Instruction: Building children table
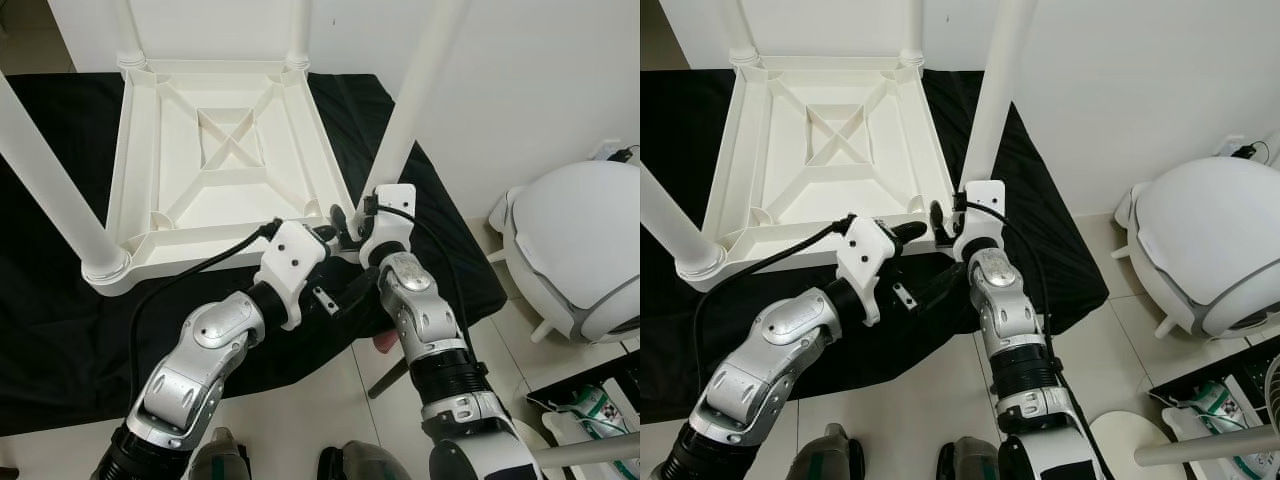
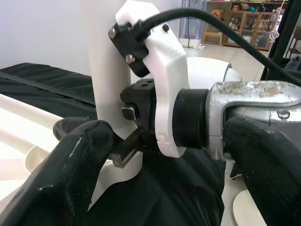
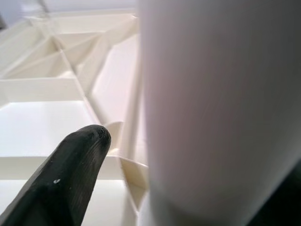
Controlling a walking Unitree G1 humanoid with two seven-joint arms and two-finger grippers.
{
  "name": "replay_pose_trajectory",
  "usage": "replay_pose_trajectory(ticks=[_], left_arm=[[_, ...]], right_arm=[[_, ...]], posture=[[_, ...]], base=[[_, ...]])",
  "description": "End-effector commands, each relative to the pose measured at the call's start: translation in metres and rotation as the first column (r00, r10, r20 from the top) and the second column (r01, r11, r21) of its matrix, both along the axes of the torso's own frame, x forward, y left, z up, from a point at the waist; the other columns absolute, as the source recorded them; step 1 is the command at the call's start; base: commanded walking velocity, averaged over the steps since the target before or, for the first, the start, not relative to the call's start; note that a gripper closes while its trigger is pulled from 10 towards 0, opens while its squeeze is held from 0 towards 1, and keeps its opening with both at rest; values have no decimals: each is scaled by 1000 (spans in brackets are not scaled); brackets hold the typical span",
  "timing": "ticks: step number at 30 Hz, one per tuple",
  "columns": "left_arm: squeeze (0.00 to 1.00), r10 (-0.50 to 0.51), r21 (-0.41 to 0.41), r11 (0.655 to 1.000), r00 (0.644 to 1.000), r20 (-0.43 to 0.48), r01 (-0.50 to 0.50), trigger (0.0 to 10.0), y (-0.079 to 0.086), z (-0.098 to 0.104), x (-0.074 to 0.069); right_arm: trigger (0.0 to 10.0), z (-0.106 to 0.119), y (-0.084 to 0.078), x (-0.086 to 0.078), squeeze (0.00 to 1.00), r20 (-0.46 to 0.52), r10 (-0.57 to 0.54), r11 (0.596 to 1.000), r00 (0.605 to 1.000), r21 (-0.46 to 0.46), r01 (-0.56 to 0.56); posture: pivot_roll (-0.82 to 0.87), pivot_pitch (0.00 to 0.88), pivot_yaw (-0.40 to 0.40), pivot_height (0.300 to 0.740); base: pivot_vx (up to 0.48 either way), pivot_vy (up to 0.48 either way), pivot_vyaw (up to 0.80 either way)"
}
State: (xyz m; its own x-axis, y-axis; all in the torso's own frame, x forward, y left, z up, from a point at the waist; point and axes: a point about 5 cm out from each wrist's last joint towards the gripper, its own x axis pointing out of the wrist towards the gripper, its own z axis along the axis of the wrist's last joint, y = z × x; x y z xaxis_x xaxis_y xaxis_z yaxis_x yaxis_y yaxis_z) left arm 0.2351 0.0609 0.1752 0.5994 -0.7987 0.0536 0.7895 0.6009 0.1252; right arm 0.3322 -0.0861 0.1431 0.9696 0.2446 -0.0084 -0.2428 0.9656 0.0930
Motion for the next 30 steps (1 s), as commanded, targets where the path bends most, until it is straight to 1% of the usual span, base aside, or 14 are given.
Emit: replay_pose_trajectory(ticks=[1,3,4,5,7,8,9,10,15,17,20,22,26,30], left_arm=[[0,12,6,1000,1000,5,-12,10000,-1,-1,-1],[0,12,6,1000,1000,5,-12,10000,-1,-1,-1],[0,13,7,1000,1000,5,-13,10000,0,-1,-1],[0,13,7,1000,1000,5,-13,10000,0,-1,-1],[0,14,8,1000,1000,6,-14,10000,0,-1,0],[0,13,9,1000,1000,6,-13,10000,0,-1,0],[0,13,9,1000,1000,6,-13,10000,0,-1,0],[0,13,10,1000,1000,8,-13,10000,1,-1,1],[0,14,12,1000,1000,12,-14,10000,1,0,2],[0,14,13,1000,1000,15,-14,10000,2,1,3],[0,15,13,1000,1000,16,-15,10000,3,1,4],[0,15,13,1000,1000,16,-15,10000,3,1,4],[0,18,16,1000,1000,21,-19,10000,4,3,6],[0,21,18,1000,1000,22,-21,10000,5,3,6]], right_arm=[[10000,-2,-8,-3,1000,-11,24,1000,1000,21,-24],[10000,-2,-8,-3,1000,-11,24,1000,1000,21,-24],[10000,-1,-15,-5,0,1,88,996,996,18,-88],[10000,-1,-15,-5,0,1,88,996,996,18,-88],[10000,1,-36,-14,0,30,266,963,964,-52,-264],[10000,0,-44,-17,0,32,314,946,949,-89,-310],[10000,0,-44,-17,0,32,314,946,949,-89,-310],[10000,-2,-53,-19,0,21,368,922,930,-138,-362],[10000,-4,-57,-16,0,9,402,905,916,-155,-396],[10000,-3,-58,-6,0,9,419,893,908,-184,-411],[10000,-1,-56,1,0,9,434,884,901,-201,-423],[10000,-1,-56,1,0,9,434,884,901,-201,-423],[10000,-1,-50,19,0,-14,449,870,893,-221,-441],[10000,-2,-48,22,0,-26,458,863,888,-227,-452]], posture=[[37,0,-96,740],[37,0,-96,740],[37,0,-97,740],[37,0,-97,740],[30,0,-92,740],[30,0,-92,740],[30,0,-92,740],[27,0,-89,740],[28,0,-85,740],[28,0,-77,740],[29,0,-72,740],[29,0,-72,740],[43,0,-71,740],[43,0,-71,740]], base=[[0,0,0],[0,0,0],[0,0,0],[0,0,0],[0,0,0],[0,0,0],[0,0,0],[0,0,0],[0,0,0],[0,0,0],[0,0,0],[0,0,0],[0,0,0],[0,0,0]])
